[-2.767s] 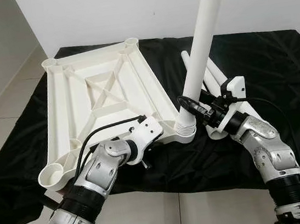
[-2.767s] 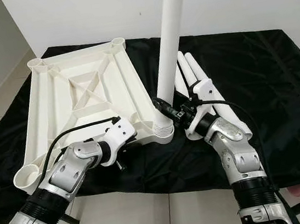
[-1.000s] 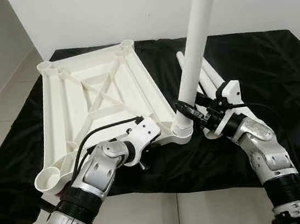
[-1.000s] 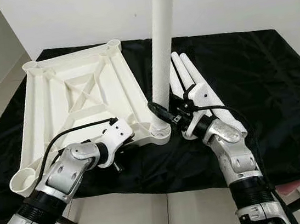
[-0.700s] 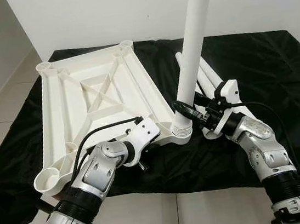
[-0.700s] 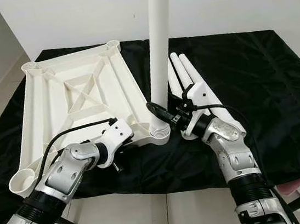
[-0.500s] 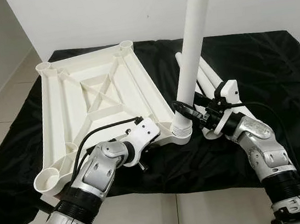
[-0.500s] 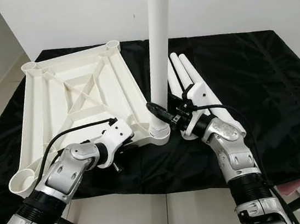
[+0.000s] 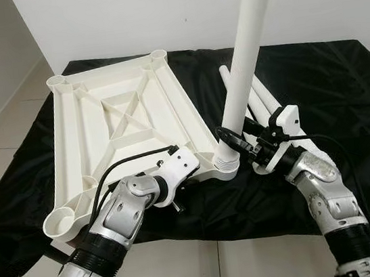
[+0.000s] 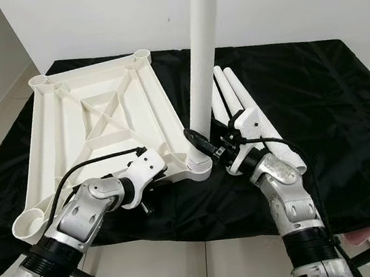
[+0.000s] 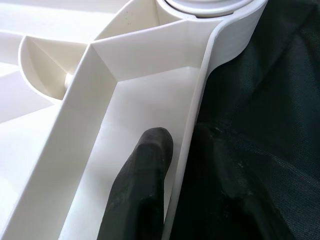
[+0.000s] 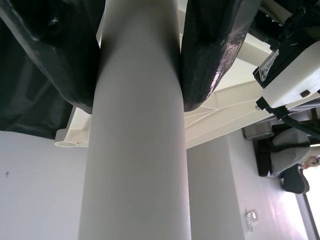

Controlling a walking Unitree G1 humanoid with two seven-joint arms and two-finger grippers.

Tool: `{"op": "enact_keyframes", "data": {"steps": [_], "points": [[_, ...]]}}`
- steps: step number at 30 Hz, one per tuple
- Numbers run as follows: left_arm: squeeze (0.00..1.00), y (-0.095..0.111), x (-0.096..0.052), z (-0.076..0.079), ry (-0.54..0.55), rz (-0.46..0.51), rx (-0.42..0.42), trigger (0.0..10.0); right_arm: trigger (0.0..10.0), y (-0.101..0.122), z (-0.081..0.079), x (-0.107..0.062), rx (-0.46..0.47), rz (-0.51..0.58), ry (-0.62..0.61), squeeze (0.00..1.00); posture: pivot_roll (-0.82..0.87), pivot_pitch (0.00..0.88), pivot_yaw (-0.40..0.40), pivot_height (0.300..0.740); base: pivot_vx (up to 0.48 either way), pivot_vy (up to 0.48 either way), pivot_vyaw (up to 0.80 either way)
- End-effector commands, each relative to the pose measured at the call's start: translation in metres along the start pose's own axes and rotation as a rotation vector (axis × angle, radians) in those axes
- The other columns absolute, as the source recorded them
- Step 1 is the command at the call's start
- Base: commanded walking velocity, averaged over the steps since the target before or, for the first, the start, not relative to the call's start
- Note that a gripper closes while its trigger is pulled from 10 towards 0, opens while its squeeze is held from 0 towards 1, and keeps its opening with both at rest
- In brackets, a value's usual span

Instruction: Building children table

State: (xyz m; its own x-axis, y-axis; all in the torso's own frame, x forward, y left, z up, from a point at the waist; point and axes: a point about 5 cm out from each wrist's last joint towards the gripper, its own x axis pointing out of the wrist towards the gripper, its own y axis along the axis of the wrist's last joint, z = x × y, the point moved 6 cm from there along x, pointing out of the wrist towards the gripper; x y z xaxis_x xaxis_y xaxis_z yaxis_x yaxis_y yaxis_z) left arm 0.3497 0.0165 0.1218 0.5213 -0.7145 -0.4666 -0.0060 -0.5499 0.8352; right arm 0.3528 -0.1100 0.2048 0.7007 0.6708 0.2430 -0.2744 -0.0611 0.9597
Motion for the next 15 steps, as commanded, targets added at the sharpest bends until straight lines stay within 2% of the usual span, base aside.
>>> {"op": "enact_keyframes", "data": {"steps": [1,15], "points": [[0.0,0.016,0.002,0.012,-0.051,0.055,0.038,10.0,10.0,-0.045,-0.008,-0.012,0.086,-0.167,-0.026,0.0,-0.12,0.094,0.044,0.74,0.0,0.0,0.0],[0.0,0.016,0.002,0.012,-0.048,0.056,0.036,10.0,10.0,-0.034,-0.015,-0.004,0.063,-0.133,-0.05,0.0,-0.12,0.097,0.041,0.74,0.0,0.0,0.0]]}}
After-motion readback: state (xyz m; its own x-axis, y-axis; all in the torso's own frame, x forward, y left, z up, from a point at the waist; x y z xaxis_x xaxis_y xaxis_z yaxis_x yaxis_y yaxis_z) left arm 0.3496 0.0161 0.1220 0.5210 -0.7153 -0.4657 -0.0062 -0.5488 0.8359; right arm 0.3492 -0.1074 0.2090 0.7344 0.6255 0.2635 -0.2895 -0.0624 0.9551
